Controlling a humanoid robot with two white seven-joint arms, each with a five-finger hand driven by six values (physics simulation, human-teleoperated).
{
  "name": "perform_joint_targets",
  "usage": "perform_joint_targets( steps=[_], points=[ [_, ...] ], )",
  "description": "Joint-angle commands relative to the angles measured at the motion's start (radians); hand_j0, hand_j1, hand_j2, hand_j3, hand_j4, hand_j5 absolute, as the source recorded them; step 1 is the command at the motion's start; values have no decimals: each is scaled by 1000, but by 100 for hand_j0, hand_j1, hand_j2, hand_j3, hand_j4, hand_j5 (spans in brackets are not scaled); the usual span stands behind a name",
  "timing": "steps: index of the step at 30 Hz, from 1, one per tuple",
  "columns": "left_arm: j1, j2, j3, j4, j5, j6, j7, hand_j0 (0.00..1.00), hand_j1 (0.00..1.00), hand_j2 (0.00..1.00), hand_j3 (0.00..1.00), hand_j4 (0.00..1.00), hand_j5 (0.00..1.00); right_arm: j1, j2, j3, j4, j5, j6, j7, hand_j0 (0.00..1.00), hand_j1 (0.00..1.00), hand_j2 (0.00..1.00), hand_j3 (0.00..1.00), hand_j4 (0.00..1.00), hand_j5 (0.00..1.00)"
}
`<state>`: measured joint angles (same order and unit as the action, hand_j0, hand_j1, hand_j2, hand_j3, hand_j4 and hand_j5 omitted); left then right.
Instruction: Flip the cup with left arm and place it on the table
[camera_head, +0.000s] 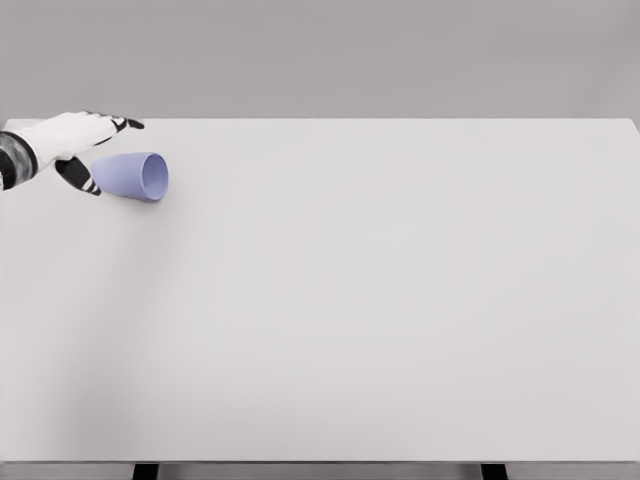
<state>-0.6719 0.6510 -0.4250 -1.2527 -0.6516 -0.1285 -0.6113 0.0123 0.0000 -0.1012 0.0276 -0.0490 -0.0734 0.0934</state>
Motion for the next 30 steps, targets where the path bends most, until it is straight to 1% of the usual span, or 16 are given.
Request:
perform_joint_targets(
  steps=[1, 2, 5, 9, 14, 16, 20, 28, 30],
  points=[
    [0, -28, -8, 48, -34, -26, 0, 100, 100, 100, 100, 100, 100, 0, 0, 0, 0, 0, 0, 0, 100, 100, 100, 100, 100, 100],
    [-2, -43, -8, 67, -40, -28, 0, 100, 100, 100, 100, 100, 100, 0, 0, 0, 0, 0, 0, 0, 100, 100, 100, 100, 100, 100],
    [-12, -53, -8, 81, -42, -26, 0, 100, 100, 100, 100, 100, 100, 0, 0, 0, 0, 0, 0, 0, 100, 100, 100, 100, 100, 100],
    [-34, -86, -8, 134, -46, -26, 0, 100, 100, 100, 100, 100, 100, 0, 0, 0, 0, 0, 0, 0, 100, 100, 100, 100, 100, 100],
    [-35, -102, -8, 137, -53, -26, 0, 100, 100, 100, 100, 100, 100, 0, 0, 0, 0, 0, 0, 0, 100, 100, 100, 100, 100, 100],
    [-35, -119, -6, 139, -74, -26, 0, 100, 100, 100, 100, 100, 100, 0, 0, 0, 0, 0, 0, 0, 100, 100, 100, 100, 100, 100],
    [-61, -139, -6, 193, -74, -25, 0, 100, 100, 100, 100, 100, 100, 0, 0, 0, 0, 0, 0, 0, 100, 100, 100, 100, 100, 100],
    [-64, -146, -6, 200, -76, -17, 0, 100, 100, 100, 100, 100, 100, 0, 0, 0, 0, 0, 0, 0, 100, 100, 100, 100, 100, 100],
    [-64, -149, -6, 217, -76, -17, 0, 100, 100, 100, 100, 100, 100, 0, 0, 0, 0, 0, 0, 0, 100, 100, 100, 100, 100, 100]
  ],
)
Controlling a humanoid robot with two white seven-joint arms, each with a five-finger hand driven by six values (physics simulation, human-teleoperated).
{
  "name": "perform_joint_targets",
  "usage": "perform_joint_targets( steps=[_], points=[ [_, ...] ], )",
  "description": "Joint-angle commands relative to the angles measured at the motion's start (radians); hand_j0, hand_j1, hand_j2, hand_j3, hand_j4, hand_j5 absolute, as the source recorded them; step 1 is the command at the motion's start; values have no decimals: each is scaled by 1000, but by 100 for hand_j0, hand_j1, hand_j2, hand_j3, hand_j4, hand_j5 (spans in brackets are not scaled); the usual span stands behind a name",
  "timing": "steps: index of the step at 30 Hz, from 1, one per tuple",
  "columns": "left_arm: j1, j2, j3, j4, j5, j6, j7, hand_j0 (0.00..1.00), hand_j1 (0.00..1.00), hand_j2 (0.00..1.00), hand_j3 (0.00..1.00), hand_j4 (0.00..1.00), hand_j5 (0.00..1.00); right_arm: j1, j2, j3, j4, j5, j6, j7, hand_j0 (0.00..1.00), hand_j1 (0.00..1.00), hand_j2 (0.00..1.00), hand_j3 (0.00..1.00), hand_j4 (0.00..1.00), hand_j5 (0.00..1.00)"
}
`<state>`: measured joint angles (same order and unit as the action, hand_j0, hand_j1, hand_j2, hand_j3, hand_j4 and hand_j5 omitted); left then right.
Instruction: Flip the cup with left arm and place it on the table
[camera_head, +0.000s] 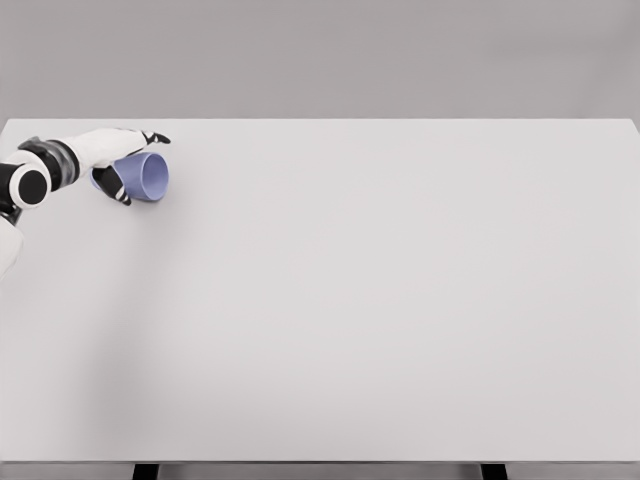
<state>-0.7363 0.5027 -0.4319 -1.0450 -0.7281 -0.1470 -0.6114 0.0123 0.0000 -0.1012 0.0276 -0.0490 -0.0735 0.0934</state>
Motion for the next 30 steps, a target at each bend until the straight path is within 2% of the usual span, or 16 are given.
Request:
perform_joint_targets(
  steps=[1, 7, 13, 15, 21, 25, 30],
  points=[
    [0, -4, 1, 13, 1, 1, 0, 100, 100, 100, 100, 100, 100, 0, 0, 0, 0, 0, 0, 0, 100, 100, 100, 100, 100, 100],
    [0, -12, 1, 29, 1, 4, 0, 99, 99, 99, 99, 99, 99, -2, 0, 0, 0, 0, 0, 0, 100, 100, 100, 100, 100, 100],
    [0, -19, 1, 31, 4, 35, 0, 77, 77, 77, 77, 77, 77, 0, 0, 0, 0, 0, 0, 0, 100, 100, 100, 100, 100, 100],
    [2, -19, 1, 31, 13, 47, 0, 66, 66, 66, 66, 66, 66, 0, 0, 0, 0, 0, 0, 0, 100, 100, 100, 100, 100, 100],
    [2, -27, 10, 29, 19, 47, 0, 52, 52, 52, 52, 52, 52, 0, 0, 0, 0, 0, 0, 0, 100, 100, 100, 100, 100, 100],
    [-2, -19, 15, 23, 124, 37, 0, 39, 39, 39, 39, 39, 39, 0, 0, 0, 0, 0, 0, 0, 100, 100, 100, 100, 100, 100],
    [-12, -12, 16, 19, 256, 29, 0, 38, 38, 38, 38, 38, 38, 0, 0, 0, 0, 0, 0, 0, 100, 100, 100, 100, 100, 100]
  ],
)
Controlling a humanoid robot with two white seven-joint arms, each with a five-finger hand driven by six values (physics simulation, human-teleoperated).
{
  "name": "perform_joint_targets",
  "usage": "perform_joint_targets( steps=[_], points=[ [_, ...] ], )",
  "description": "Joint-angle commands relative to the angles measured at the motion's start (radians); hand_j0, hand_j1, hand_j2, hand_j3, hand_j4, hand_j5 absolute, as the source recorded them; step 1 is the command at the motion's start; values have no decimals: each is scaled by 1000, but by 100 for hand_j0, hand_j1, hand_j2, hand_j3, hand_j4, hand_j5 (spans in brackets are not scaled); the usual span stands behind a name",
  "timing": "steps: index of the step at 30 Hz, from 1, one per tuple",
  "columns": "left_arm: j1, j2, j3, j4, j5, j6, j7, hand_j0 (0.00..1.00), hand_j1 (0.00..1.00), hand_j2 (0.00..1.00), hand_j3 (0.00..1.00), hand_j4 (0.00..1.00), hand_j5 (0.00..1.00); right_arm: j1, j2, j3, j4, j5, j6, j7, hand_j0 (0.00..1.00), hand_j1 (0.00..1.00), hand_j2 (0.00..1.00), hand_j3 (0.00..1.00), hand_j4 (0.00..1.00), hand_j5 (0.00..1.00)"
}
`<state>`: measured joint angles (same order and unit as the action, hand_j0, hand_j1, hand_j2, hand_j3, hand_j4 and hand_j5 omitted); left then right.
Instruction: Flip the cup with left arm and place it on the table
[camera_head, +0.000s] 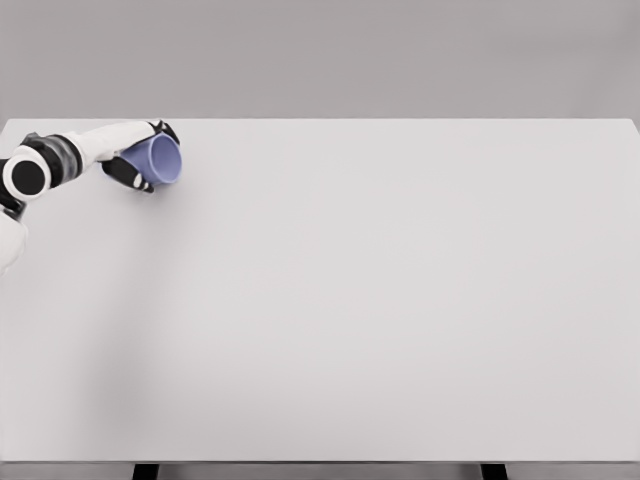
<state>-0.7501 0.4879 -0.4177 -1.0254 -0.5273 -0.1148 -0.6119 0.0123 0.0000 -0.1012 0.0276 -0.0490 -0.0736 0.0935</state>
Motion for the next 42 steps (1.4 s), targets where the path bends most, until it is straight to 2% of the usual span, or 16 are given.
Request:
perform_joint_targets(
  steps=[1, 6, 9, 13, 15, 18, 19, 20, 22, 30, 32, 36, 40, 42],
  points=[
    [0, 3, 2, -9, 88, -3, 1, 38, 38, 38, 38, 38, 38, 0, 0, 0, 0, 0, 0, 0, 100, 100, 100, 100, 100, 100],
    [9, 52, 4, -59, 259, -5, 1, 38, 38, 38, 38, 38, 38, 0, 0, 0, 0, 0, 0, 0, 100, 100, 100, 100, 100, 100],
    [15, 78, 2, -70, 400, -5, 1, 38, 38, 38, 38, 38, 38, 0, 0, 0, 0, 0, 0, 0, 100, 100, 100, 100, 100, 100],
    [18, 77, 2, -56, 473, -154, 1, 38, 38, 38, 38, 38, 38, 0, 0, 0, 0, 0, 0, 0, 100, 100, 100, 100, 100, 100],
    [43, 77, 13, -55, 532, -158, 1, 38, 38, 38, 38, 38, 38, 0, 0, 0, 0, 0, 0, 0, 100, 100, 100, 100, 100, 100],
    [81, 57, 97, -27, 550, -158, 1, 38, 38, 38, 38, 38, 38, 0, 0, 0, 0, 0, 0, 0, 100, 100, 100, 100, 100, 100],
    [83, 41, 100, -9, 558, -160, 1, 38, 38, 38, 38, 38, 38, 0, 0, 0, 0, 0, 0, 0, 100, 100, 100, 100, 100, 100],
    [89, 31, 111, 10, 610, -161, 1, 38, 38, 38, 38, 38, 38, 0, 0, 0, 0, 0, 0, 0, 100, 100, 100, 100, 100, 100],
    [115, 25, 141, 21, 648, -161, 1, 38, 38, 38, 38, 38, 38, 0, 0, 0, 0, 0, 0, 0, 100, 100, 100, 100, 100, 100],
    [212, -110, 321, 41, 667, -164, 1, 38, 38, 38, 38, 38, 38, 0, 0, 0, 0, 0, 1, 0, 100, 100, 100, 100, 100, 100],
    [213, -115, 321, 56, 694, -164, 1, 38, 38, 38, 38, 38, 38, 0, 0, 0, 0, 0, 0, 0, 100, 100, 100, 100, 100, 100],
    [235, -129, 323, 106, 802, -164, 1, 38, 38, 38, 38, 38, 38, 0, 0, 0, 0, 0, 0, 0, 100, 100, 100, 100, 100, 100],
    [235, -140, 323, 134, 837, -163, 1, 38, 38, 38, 38, 38, 38, 0, 0, 0, 0, 0, 1, 0, 100, 100, 100, 100, 100, 100],
    [253, -160, 324, 154, 860, -163, 1, 38, 38, 38, 38, 38, 38, 0, 0, 0, 0, 0, 0, 0, 100, 100, 100, 100, 100, 100]
  ],
)
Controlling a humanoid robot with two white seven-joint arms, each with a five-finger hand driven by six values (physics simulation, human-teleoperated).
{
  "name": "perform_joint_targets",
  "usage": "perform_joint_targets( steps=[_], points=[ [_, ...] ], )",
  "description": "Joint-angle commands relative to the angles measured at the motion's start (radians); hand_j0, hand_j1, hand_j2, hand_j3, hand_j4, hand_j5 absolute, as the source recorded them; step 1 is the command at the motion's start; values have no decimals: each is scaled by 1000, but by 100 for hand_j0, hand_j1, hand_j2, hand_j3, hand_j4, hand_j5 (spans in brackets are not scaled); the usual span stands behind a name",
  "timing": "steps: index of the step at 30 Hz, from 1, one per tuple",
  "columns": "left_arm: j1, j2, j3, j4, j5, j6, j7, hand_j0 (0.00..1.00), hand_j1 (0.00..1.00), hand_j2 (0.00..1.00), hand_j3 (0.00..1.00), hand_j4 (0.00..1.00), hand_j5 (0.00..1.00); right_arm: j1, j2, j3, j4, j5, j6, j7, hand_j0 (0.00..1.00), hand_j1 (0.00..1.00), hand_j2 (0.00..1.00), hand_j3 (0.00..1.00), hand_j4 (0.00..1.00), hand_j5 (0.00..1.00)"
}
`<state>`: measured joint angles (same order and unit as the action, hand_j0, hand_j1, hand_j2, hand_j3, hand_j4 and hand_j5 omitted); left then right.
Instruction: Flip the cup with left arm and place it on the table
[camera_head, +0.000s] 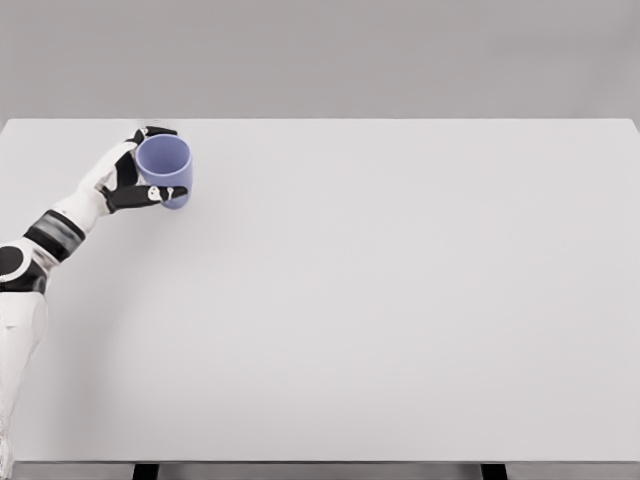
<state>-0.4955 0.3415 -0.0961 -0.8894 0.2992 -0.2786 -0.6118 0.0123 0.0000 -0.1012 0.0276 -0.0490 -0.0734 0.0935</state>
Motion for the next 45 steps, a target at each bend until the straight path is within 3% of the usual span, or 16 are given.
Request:
perform_joint_targets(
  steps=[1, 13, 20, 29, 45],
  points=[
    [0, -15, 3, 20, 34, 1, 1, 39, 39, 39, 39, 39, 39, 0, 0, 0, 0, 0, 1, 0, 100, 100, 100, 100, 100, 100],
    [17, -22, 4, 27, 34, 1, 1, 44, 44, 44, 44, 44, 44, 0, 0, 0, 0, 0, 0, 0, 100, 100, 100, 100, 100, 100],
    [17, -21, 1, 21, 29, -1, 1, 75, 75, 75, 75, 75, 75, 0, 0, 0, 0, 0, 1, 0, 100, 100, 100, 100, 100, 100],
    [18, -21, 1, 15, 21, -1, 1, 97, 97, 97, 97, 97, 97, 0, 0, 0, 0, 0, 0, 0, 100, 100, 100, 100, 100, 100],
    [18, -10, 19, 10, 34, -1, 1, 100, 100, 100, 100, 100, 100, 0, 0, 0, 0, 0, 0, 0, 100, 100, 100, 100, 100, 100]
  ],
)
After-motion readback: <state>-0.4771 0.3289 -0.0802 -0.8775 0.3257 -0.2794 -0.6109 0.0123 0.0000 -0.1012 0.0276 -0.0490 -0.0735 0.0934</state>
